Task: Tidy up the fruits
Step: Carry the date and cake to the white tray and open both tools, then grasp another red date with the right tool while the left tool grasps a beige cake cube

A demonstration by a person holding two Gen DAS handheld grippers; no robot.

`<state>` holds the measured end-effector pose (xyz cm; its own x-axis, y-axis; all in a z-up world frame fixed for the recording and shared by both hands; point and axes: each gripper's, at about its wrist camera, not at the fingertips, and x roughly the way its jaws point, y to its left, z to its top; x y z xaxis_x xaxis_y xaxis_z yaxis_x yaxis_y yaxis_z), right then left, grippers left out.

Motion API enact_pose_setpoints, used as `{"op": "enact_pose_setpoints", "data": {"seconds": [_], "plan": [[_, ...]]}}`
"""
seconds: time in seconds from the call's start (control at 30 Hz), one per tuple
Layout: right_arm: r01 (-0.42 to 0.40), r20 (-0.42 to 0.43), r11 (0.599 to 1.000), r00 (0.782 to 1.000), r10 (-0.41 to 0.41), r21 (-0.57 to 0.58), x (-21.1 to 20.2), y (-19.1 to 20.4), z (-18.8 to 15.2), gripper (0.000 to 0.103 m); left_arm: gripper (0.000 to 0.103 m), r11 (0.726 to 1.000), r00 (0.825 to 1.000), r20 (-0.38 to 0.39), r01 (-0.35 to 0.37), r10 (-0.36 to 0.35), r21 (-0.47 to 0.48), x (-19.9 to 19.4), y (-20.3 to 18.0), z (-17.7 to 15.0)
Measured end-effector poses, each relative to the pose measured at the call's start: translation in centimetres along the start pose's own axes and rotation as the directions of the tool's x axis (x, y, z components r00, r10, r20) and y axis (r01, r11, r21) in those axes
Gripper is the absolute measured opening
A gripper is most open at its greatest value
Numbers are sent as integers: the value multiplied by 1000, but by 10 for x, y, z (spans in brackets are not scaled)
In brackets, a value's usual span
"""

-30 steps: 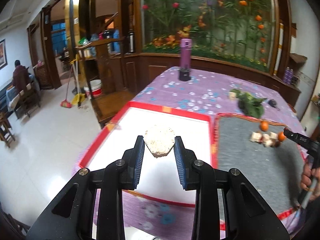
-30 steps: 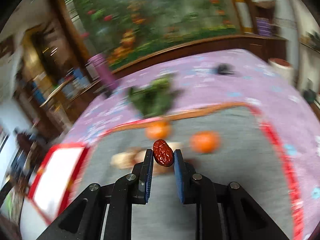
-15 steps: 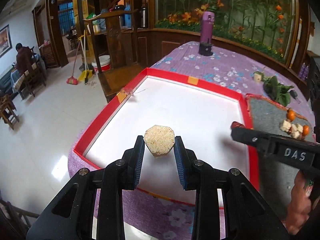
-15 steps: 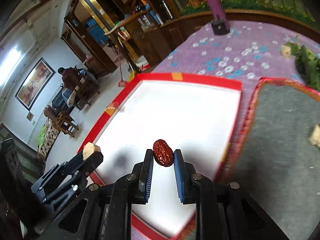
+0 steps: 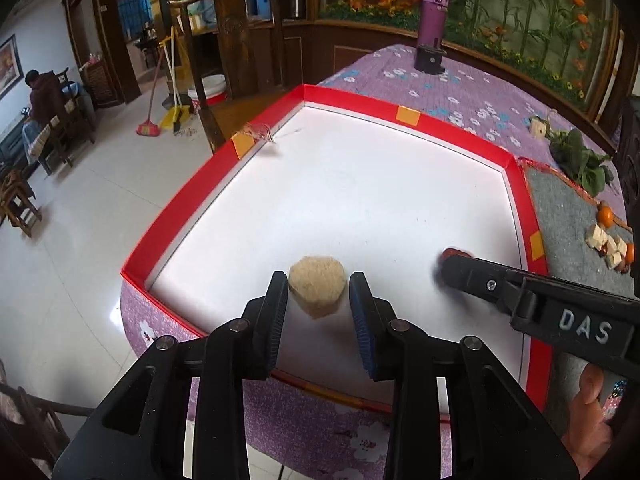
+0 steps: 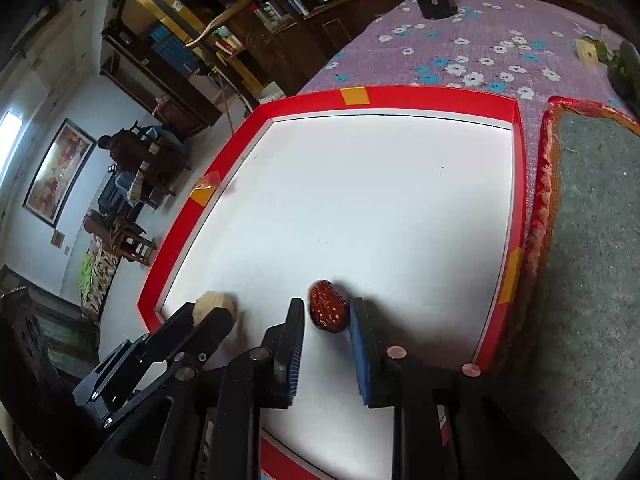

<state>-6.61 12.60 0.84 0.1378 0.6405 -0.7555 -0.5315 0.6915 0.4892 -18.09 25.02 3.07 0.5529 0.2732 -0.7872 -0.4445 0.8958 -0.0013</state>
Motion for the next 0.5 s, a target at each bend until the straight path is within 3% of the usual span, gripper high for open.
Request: {"op": "enact_pose_setpoints", "data": {"seconds": [0.07,0.23,0.3,0.5], "plan": [[-44,2,999,999,44,-8,-4,1,-2,34,36,1000,1000,13,11,-11,-7,-7,2,0],[-154,140,987,979,147,39,-52,-25,-5,38,48,1000,994,104,14,-13,-8,-33,9,4],[-137,195,989,973,123,56,-76,-43,-8,39,60,1000,991,131,30,-29,-2,-44,7,3],[-33,333,986,943,-24,165,-152,-121,-26,40,61,988,984,129,108,-121,106,-55,-43,-1]]}}
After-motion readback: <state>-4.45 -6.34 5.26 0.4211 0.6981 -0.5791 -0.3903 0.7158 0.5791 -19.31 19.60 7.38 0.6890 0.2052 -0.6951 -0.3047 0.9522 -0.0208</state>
